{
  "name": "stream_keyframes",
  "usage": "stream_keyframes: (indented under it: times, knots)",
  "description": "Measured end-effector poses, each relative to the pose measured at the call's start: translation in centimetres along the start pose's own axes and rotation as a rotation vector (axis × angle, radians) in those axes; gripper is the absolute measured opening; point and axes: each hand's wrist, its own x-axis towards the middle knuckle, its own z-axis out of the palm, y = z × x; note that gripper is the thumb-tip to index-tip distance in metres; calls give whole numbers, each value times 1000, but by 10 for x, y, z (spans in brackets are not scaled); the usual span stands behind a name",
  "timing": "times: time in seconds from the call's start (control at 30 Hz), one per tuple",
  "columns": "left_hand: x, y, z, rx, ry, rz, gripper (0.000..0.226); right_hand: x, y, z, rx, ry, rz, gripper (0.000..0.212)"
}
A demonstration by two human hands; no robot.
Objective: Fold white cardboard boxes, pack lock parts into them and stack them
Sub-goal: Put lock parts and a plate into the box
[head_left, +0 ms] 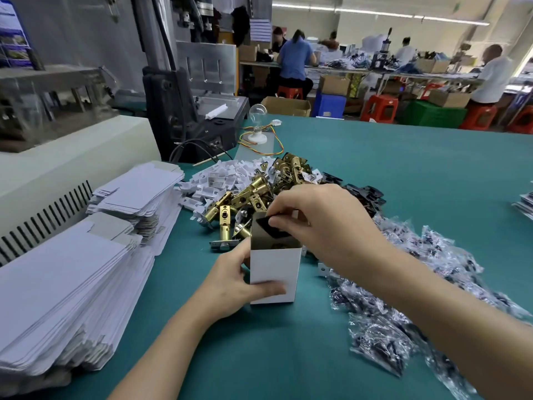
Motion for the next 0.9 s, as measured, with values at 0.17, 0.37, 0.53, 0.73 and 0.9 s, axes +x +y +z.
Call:
stream_keyframes:
  times: [0.17, 0.37, 0.53, 0.73, 0.9]
  knots:
    - [0, -3, 0, -5, 0, 4, 68, 1, 0, 4, 116, -66, 155, 6]
    - [1, -4, 1, -4, 5, 1, 67, 8, -1, 7, 184, -304, 199, 8]
    - [0, -2, 0, 17, 13, 7, 60, 7, -3, 16, 86, -398, 171, 12]
    - [-1, -2, -1, 39, 7, -18, 56, 3, 7, -7, 284, -51, 131, 8]
    - [-3, 3, 0, 45, -19, -4, 47, 6, 66, -44, 100, -43, 293, 8]
